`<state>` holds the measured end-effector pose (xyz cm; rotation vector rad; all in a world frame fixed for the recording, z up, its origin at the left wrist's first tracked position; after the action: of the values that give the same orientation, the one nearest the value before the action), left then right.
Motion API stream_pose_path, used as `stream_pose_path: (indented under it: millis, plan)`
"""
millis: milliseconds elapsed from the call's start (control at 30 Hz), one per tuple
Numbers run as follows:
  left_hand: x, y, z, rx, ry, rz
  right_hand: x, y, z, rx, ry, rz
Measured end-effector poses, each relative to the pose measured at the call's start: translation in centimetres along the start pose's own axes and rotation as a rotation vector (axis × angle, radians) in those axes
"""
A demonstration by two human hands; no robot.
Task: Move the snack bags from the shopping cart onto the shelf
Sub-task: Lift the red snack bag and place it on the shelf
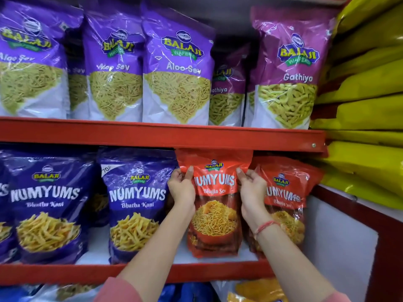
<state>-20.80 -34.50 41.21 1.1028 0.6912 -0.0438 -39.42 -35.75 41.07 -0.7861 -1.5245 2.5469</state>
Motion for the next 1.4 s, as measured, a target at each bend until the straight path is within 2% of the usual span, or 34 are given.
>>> stream_pose_path:
  millis: [233,400,533,633,733,800,867,1000,1133,1400]
  plan:
    - [0.5,-2.2,3.5,-0.058,0.048,0.075,-1.9,4.2,3.0,-0.004,0.058,-0.118]
    - [0.8,-3.9,5.0,-0.037,-0.068,0.184,-1.9,6.0,3.5,-0.011,0.057,-0.239]
    - [1.0,-5.0,4.6,0.013,-0.127,0.264,-1.8,7.2,2.5,-0.073,-0.045,-0.368]
    - [2.3,-6.8,4.1,0.094,-0.14,0.329,-1.2,8.8,0.6,-0.23,-0.17,-0.364]
    - [5.2,-11.0,4.7,0.282,-0.094,0.41,0.6,11.8,-0.8,-0.344,-0.215,-0.345]
    - [7.6,-16.6,6.7,0.411,-0.091,0.311,2.4,15.8,-0.2,-0.399,-0.238,-0.382]
    - [9.4,-19.9,7.4,0.448,-0.143,0.292,3.5,17.2,-0.4,-0.438,-0.258,-0.442]
    - [9.2,-15.1,3.3,0.409,-0.24,0.381,3.2,10.7,-4.4,-0.383,-0.298,-0.576]
    - [7.9,-8.4,-2.3,0.354,-0.382,0.42,4.3,7.9,-6.9,-0.321,-0.348,-0.615]
    - [7.8,-5.7,-6.3,0.38,-0.46,0.554,5.7,4.7,-9.5,-0.245,-0.363,-0.642]
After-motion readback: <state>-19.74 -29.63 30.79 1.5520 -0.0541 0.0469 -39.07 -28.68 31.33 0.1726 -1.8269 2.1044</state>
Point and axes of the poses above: each hand's wrist, its own z-axis towards the middle knuckle, its own x-axis out of the back of the hand, y = z × x, the point moved 5 cm from there along z, towards the middle knuckle
